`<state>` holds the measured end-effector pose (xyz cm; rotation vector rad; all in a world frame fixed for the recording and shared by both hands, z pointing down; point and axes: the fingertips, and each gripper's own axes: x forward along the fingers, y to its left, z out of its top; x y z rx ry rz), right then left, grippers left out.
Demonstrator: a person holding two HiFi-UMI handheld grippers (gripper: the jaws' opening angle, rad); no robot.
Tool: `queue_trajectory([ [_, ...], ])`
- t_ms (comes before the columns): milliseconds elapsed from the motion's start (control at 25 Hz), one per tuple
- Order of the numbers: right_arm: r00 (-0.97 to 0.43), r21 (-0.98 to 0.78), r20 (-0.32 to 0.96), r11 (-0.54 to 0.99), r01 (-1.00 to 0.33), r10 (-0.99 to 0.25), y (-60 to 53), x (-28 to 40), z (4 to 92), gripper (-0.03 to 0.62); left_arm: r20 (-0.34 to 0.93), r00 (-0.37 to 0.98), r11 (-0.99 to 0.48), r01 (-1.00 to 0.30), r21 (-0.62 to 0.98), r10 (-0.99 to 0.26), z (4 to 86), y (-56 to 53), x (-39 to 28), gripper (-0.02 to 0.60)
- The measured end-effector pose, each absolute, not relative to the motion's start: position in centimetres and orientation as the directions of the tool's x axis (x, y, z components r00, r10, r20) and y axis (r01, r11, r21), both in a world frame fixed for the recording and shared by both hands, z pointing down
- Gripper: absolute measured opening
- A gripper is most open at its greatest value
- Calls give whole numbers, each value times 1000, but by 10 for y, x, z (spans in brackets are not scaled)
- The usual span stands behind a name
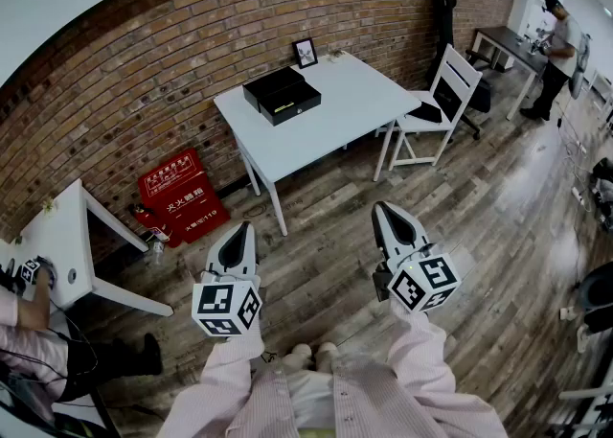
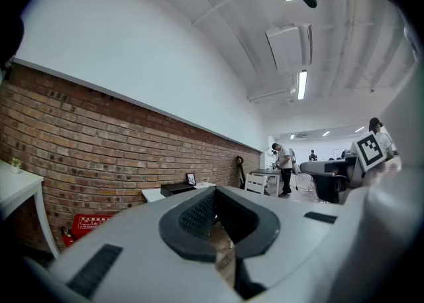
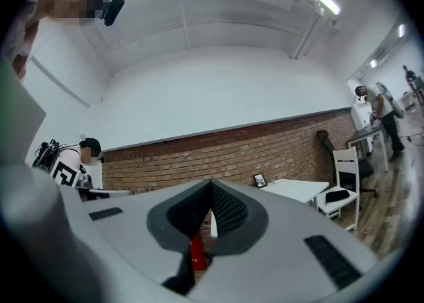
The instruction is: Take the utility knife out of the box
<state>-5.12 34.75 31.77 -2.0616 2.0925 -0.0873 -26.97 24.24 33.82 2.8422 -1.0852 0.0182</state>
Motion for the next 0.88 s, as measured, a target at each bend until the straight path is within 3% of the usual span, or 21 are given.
queue_trajectory([
  [720,-35,-186,-56,45,-981,-998,341,-24,346,6,52,745,-736,-666,121,-665,351,244,-238,-8],
  [880,-42,-180,-39,48,-983,-998,333,-17,351,53,50,740,-732,-671,121,-670,352,239,-231,-8],
])
